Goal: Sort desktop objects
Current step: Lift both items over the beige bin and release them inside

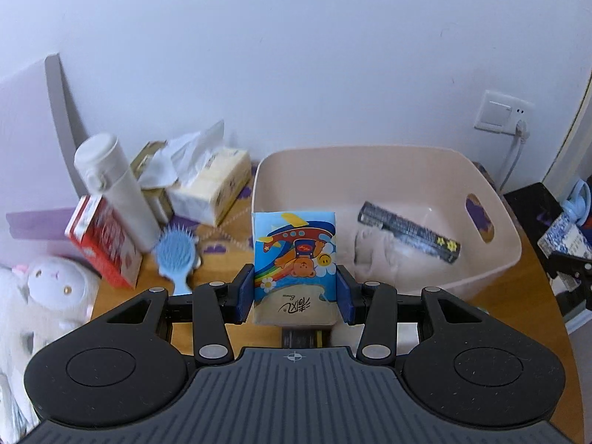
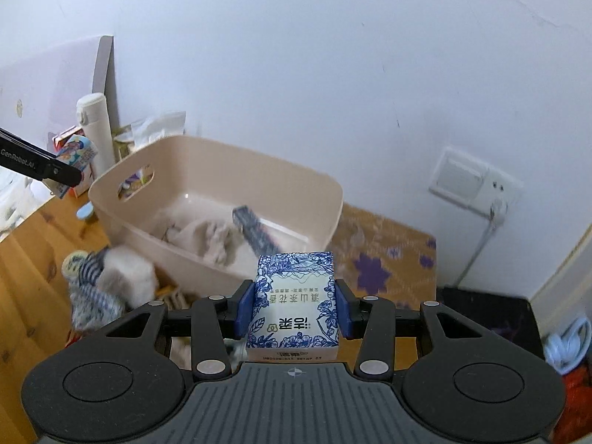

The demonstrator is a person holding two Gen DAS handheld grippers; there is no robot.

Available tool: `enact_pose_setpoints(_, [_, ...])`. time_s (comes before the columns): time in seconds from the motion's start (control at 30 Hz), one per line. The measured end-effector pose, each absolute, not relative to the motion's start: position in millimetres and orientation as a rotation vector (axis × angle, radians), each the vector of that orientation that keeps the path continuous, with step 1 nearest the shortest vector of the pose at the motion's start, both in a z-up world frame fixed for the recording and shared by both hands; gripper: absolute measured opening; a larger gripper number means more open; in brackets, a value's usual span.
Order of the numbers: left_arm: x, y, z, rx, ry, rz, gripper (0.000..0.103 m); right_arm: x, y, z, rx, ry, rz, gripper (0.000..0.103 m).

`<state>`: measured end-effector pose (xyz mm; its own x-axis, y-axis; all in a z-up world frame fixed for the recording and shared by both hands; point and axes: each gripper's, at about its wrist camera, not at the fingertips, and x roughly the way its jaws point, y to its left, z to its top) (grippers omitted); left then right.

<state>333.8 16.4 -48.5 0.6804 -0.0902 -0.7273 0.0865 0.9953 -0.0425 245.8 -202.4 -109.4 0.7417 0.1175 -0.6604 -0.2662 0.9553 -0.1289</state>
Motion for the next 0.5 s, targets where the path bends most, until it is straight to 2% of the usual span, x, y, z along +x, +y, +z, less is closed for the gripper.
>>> enact_pose_setpoints(0.3, [374,-2,-51,0.017,0.789,-0.089,0.045,291,-192,-92,-0.285,0.644,0.265,0.042])
enact_pose_setpoints(0.5, [396,-16,-67,0.022,0.847,-0.093,0.045,321,-181,-97,-0.308,0.645,0.309,0.042])
